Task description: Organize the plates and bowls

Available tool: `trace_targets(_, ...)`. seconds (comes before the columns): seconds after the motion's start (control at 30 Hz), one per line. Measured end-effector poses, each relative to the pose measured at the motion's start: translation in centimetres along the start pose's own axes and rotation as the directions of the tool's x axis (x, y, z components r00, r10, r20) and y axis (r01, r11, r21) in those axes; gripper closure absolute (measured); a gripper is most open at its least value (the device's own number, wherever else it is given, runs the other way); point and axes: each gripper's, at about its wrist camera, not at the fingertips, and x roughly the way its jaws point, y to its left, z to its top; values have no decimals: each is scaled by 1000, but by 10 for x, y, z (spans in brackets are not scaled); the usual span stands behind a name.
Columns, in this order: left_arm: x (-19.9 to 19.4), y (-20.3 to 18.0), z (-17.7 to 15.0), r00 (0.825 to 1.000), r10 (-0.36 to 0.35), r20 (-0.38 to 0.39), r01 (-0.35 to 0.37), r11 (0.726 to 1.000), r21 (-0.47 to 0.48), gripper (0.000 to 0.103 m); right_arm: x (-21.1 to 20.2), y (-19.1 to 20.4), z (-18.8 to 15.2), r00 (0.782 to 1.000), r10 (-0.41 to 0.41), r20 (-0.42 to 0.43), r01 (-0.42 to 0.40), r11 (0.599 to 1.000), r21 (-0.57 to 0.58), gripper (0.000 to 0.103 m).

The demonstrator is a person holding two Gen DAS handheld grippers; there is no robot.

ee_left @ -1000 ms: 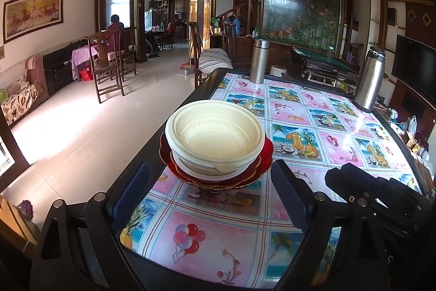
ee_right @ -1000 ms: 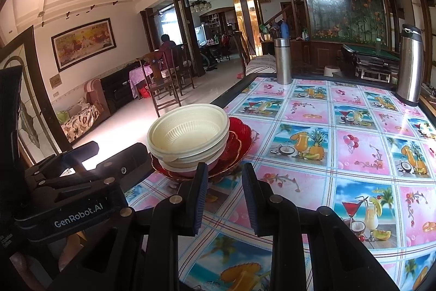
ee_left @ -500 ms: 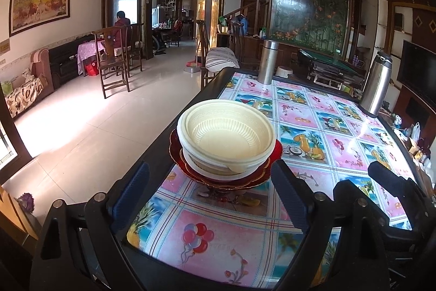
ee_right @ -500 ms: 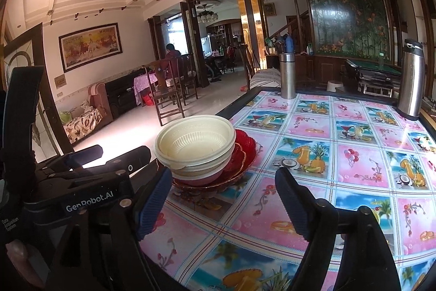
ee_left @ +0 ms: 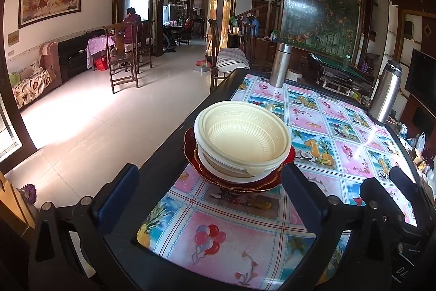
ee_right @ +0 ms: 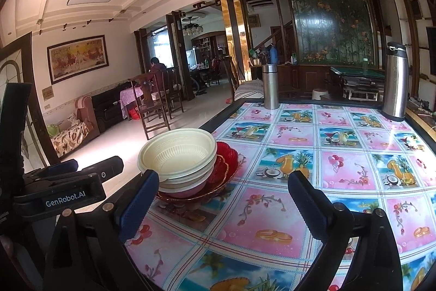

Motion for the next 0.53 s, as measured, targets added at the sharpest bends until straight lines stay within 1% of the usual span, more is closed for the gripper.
trace_targets(0.27,-1,8,0,999,32,18,-31,999,-26,0,0,7,-1,1000,1,2,-1,1000,-19,6)
trace_targets(0.4,-4,4,-1,998,44,33,-44,999,7,0,0,6,-1,1000,-1,0,1,1000,-8,6)
trace_targets(0.53,-5,-1,0,998,41,39,-43,999,32,0,-2,6,0,1000,-7,5,7,1000,-2,6)
